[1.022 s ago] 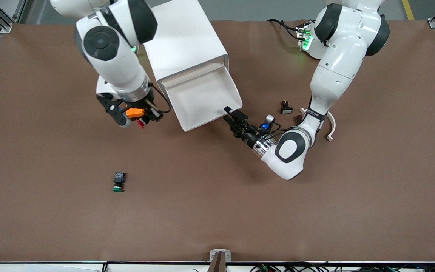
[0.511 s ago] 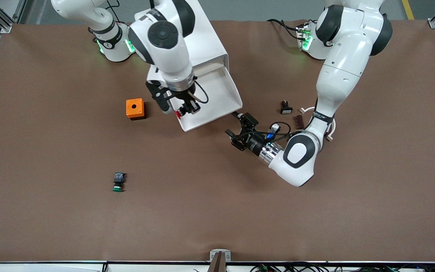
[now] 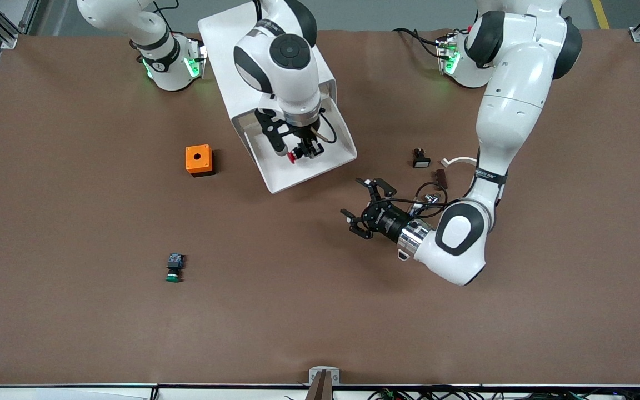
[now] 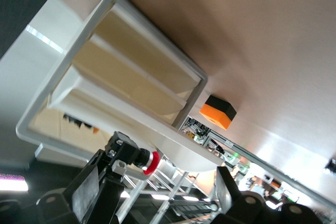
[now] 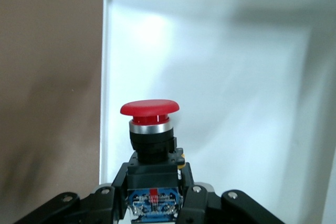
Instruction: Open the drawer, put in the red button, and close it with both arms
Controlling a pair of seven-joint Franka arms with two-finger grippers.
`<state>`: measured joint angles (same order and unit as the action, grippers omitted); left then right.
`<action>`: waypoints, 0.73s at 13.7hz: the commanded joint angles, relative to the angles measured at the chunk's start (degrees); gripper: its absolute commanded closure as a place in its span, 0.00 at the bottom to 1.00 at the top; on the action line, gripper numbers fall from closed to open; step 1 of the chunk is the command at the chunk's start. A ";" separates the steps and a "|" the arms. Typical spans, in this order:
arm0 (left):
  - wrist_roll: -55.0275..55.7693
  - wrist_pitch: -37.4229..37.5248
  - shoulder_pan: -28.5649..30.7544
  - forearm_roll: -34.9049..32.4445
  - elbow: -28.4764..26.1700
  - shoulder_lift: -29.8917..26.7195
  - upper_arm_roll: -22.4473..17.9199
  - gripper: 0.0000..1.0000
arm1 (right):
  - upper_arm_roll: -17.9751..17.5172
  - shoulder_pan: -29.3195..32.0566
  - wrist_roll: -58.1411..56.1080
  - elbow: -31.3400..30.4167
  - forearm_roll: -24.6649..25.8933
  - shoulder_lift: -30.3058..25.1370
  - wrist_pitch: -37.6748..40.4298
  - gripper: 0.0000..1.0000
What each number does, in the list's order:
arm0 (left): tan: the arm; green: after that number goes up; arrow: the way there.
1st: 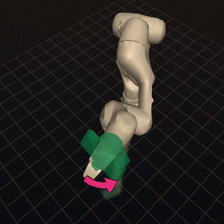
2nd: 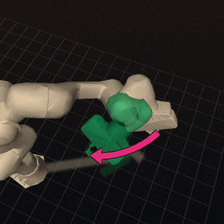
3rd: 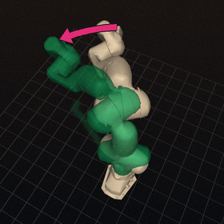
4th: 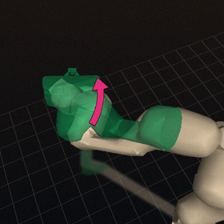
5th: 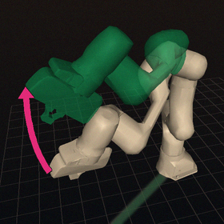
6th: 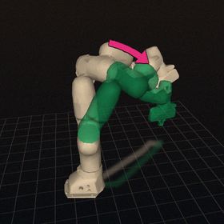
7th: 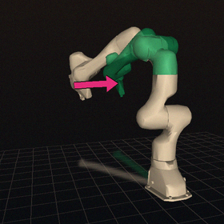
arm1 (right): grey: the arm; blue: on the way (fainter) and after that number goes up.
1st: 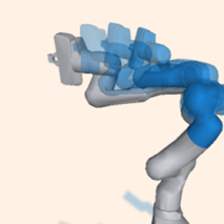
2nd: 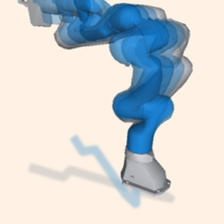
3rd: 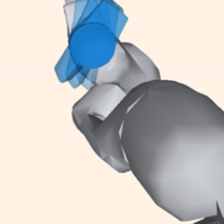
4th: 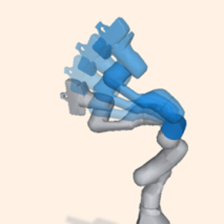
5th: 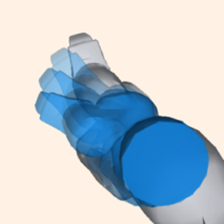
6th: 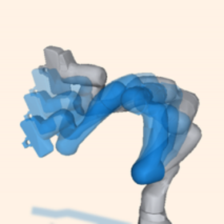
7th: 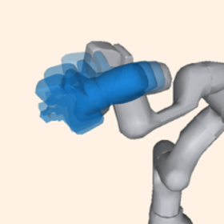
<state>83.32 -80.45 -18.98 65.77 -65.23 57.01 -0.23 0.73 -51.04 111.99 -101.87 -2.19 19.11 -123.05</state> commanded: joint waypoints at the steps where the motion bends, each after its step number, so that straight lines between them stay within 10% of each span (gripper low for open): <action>1: -10.59 -1.28 -2.28 -5.54 -0.07 -3.30 -3.19 0.01 | 0.59 -2.74 4.89 -0.26 -0.36 1.46 -2.36 1.00; 10: -28.30 -15.08 -5.45 -34.63 -0.59 -12.44 -3.73 0.01 | 0.59 -4.85 11.31 -0.17 -0.36 3.48 -3.16 1.00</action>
<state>57.02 -92.70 -22.64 36.33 -64.18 47.36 -3.09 0.74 -54.93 121.30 -101.90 -2.19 22.33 -125.67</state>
